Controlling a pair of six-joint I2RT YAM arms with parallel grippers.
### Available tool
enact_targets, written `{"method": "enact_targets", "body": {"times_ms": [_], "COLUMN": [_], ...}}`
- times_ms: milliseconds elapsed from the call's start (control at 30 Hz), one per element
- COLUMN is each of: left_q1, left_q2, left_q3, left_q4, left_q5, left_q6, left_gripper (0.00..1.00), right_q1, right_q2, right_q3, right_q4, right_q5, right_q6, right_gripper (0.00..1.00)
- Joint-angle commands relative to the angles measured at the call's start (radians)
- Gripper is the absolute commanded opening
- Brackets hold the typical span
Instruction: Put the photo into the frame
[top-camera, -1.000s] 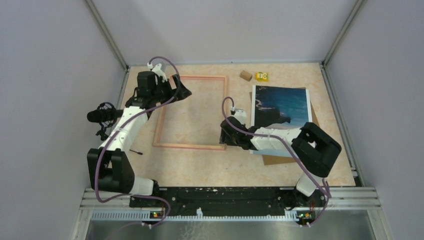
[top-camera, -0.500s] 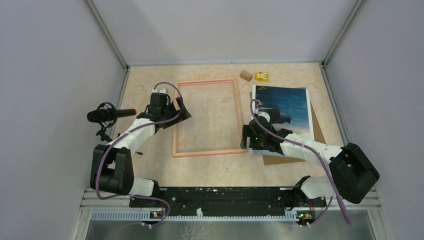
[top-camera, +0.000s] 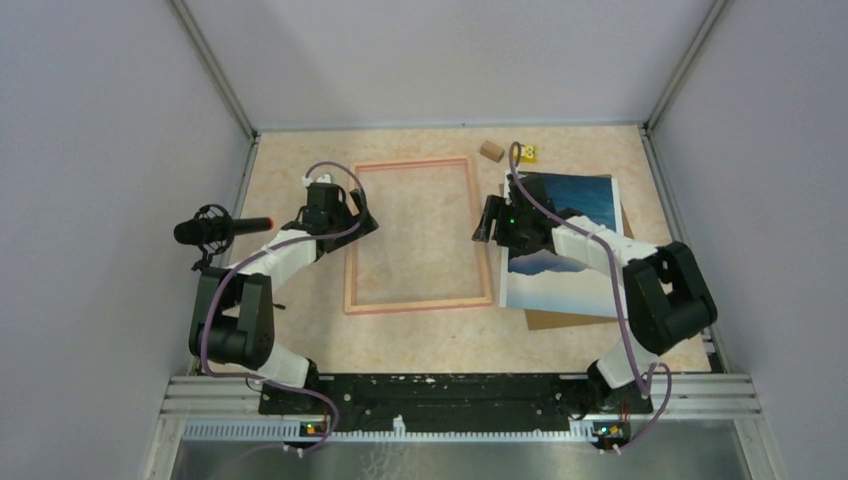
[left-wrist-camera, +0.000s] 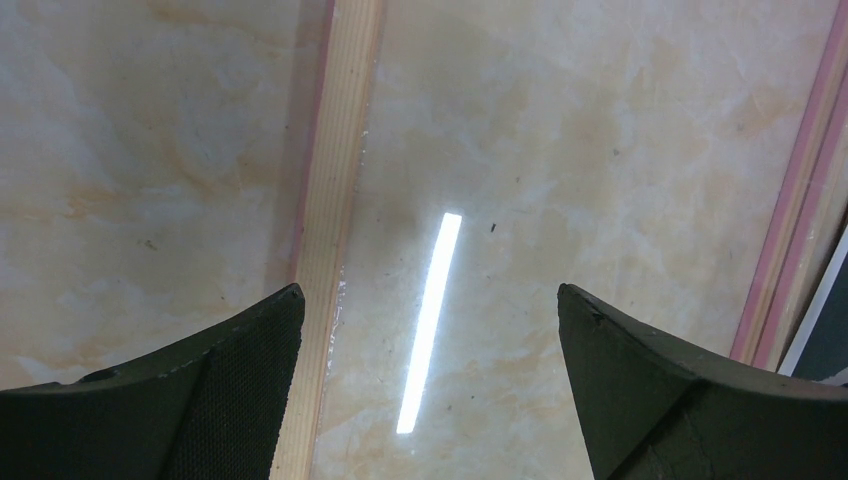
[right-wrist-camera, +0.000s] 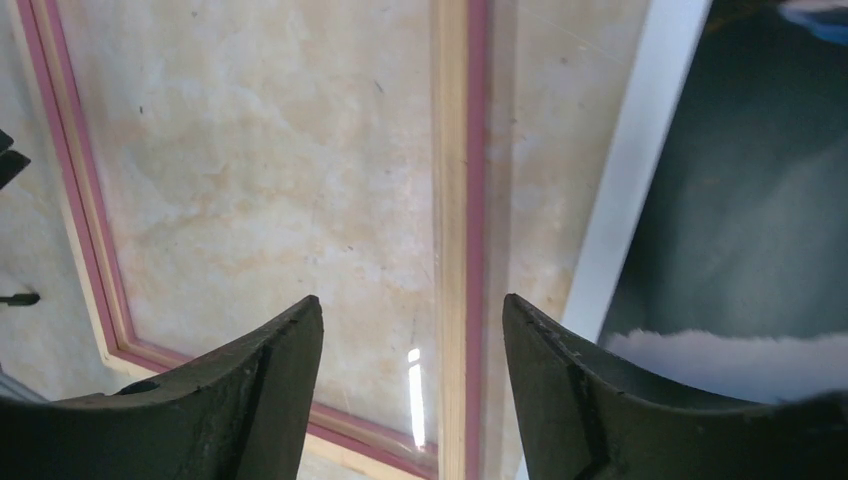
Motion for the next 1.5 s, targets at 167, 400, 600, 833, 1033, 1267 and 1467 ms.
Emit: {"method": "enact_targets", "body": {"times_ms": [167, 400, 600, 833, 1033, 1267, 1467], "left_q1": [0.013, 0.02, 0.028, 0.036, 0.036, 0.036, 0.036], "left_q2": [0.032, 0.035, 0.081, 0.135, 0.149, 0.145, 0.124], "left_q3": [-0.016, -0.039, -0.05, -0.062, -0.069, -0.079, -0.084], "left_q4": [0.144, 0.162, 0.178, 0.217, 0.233, 0.244, 0.241], "left_q5": [0.005, 0.028, 0.054, 0.128, 0.155, 0.18, 0.172], "left_q6": [0.018, 0.021, 0.004, -0.028, -0.038, -0.041, -0.013], "left_gripper": [0.98, 0.98, 0.98, 0.98, 0.98, 0.98, 0.98], "right_q1": [-0.002, -0.008, -0.035, -0.059, -0.08, -0.079, -0.081], "right_q2": [0.136, 0.15, 0.144, 0.165, 0.114, 0.031, -0.002], "right_q3": [0.113, 0.062, 0.029, -0.009, -0.054, -0.091, -0.053], "right_q4": [0.063, 0.108, 0.153, 0.244, 0.402, 0.525, 0.312], "right_q5": [-0.085, -0.138, -0.197, -0.31, -0.485, -0.57, -0.383], "right_q6": [-0.049, -0.039, -0.008, 0.045, 0.164, 0.285, 0.153], "right_gripper": [0.57, 0.55, 0.55, 0.55, 0.56, 0.56, 0.57]}}
